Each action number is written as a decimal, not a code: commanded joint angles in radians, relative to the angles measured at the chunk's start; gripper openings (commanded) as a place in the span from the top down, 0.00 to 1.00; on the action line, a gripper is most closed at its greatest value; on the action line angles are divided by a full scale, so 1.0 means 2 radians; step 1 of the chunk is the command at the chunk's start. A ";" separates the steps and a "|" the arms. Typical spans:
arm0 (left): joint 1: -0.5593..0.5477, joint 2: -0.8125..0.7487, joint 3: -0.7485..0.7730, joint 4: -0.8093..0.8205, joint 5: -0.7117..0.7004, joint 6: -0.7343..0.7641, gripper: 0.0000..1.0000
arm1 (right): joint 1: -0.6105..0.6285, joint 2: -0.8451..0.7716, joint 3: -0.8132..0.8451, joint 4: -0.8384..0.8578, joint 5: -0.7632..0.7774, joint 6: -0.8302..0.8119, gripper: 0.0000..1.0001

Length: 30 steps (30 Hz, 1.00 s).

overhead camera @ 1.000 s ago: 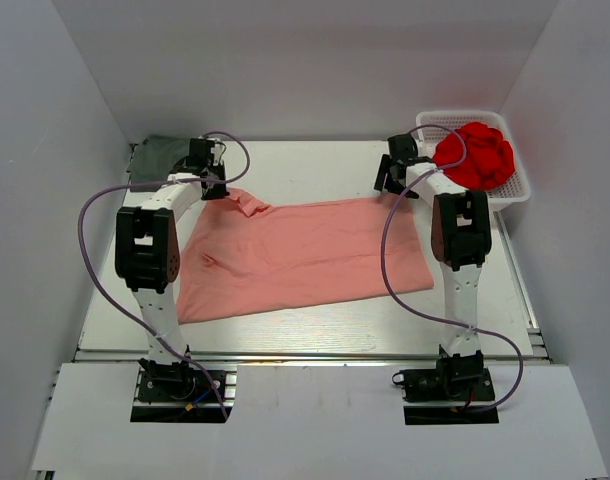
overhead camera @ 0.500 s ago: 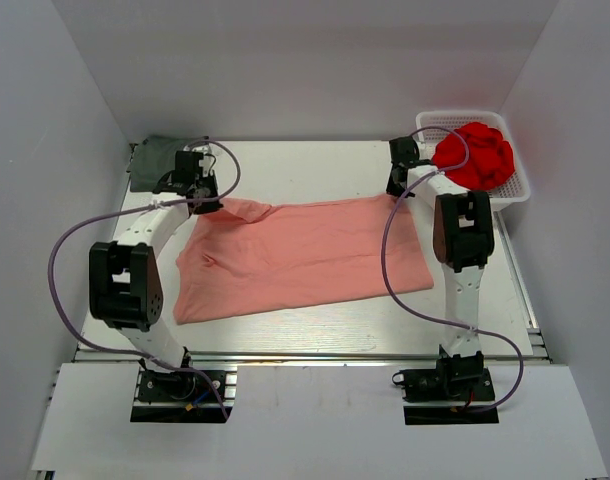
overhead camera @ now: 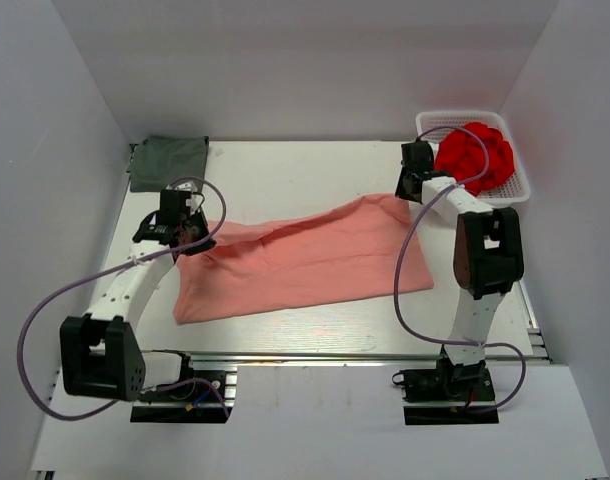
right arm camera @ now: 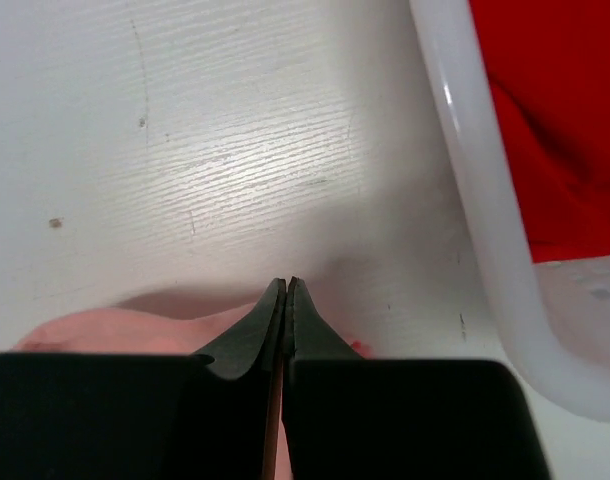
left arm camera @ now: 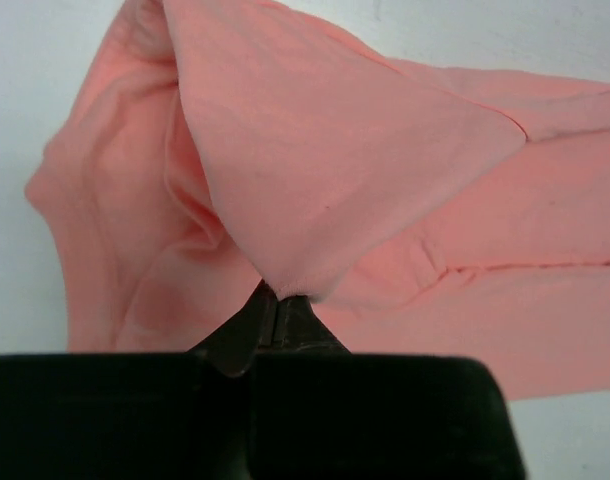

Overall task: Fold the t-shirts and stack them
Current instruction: Fold the other side of the tshirt into a rectangle

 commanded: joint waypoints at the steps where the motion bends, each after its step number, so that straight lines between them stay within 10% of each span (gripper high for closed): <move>1: -0.002 -0.055 -0.031 -0.030 0.013 -0.031 1.00 | -0.001 -0.040 -0.029 0.028 0.007 -0.007 1.00; 30: -0.007 -0.192 -0.174 -0.160 0.049 -0.168 0.93 | -0.004 -0.141 -0.161 0.034 0.010 0.029 0.97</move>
